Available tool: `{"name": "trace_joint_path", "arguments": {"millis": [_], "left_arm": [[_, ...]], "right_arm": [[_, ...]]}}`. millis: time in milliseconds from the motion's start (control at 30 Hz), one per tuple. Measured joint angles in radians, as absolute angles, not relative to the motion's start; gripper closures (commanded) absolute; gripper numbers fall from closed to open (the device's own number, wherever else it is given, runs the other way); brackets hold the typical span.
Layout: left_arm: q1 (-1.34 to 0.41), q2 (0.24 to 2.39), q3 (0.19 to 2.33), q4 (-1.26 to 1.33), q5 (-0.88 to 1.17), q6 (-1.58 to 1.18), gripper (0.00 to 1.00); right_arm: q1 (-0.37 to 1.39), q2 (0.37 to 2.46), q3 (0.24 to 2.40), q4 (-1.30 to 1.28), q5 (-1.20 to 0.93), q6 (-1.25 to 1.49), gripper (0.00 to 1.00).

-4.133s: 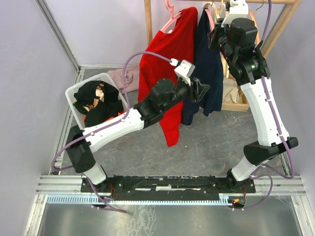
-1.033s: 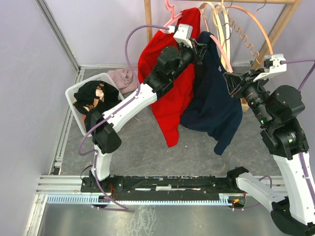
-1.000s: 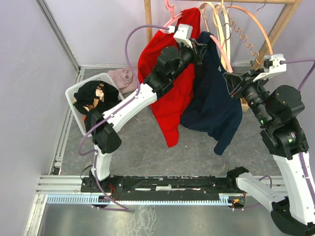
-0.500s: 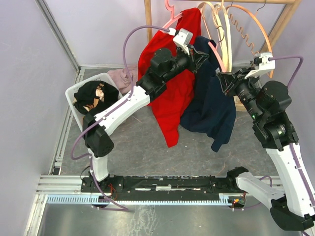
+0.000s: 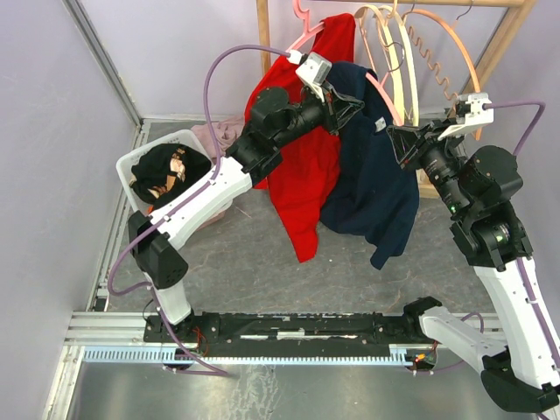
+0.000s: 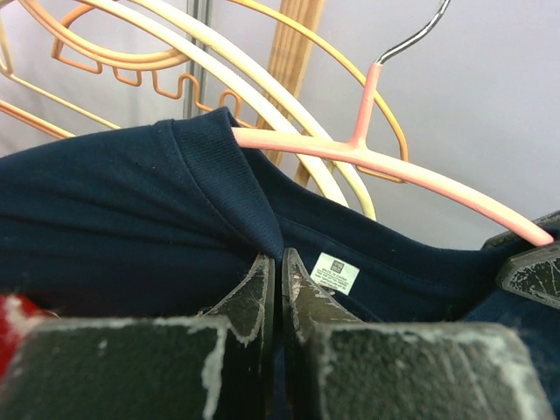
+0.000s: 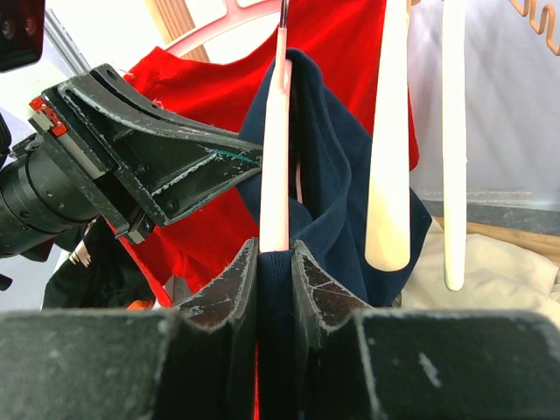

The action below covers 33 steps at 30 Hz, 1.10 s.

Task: Remove the t-shirt from the hanger
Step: Remove the T-shirt from the clothesline.

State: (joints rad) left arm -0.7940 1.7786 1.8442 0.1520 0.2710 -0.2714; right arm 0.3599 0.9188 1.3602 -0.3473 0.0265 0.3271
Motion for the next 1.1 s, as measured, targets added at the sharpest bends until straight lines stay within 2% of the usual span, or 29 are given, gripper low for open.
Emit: {"name": "trace_joint_path", "arguments": {"millis": [300, 733, 1100], "left_arm": [[-0.802, 1.778, 1.85, 0.155, 0.289, -0.272, 0.97], [-0.834, 1.958, 2.181, 0.097, 0.288, -0.273, 0.94], [-0.868, 1.972, 2.194, 0.086, 0.265, -0.272, 0.95]], "right_arm": [[0.36, 0.92, 1.36, -0.342, 0.03, 0.326, 0.99], [0.36, 0.92, 1.36, -0.245, 0.084, 0.313, 0.99], [0.36, 0.918, 1.363, -0.247, 0.133, 0.279, 0.99]]}}
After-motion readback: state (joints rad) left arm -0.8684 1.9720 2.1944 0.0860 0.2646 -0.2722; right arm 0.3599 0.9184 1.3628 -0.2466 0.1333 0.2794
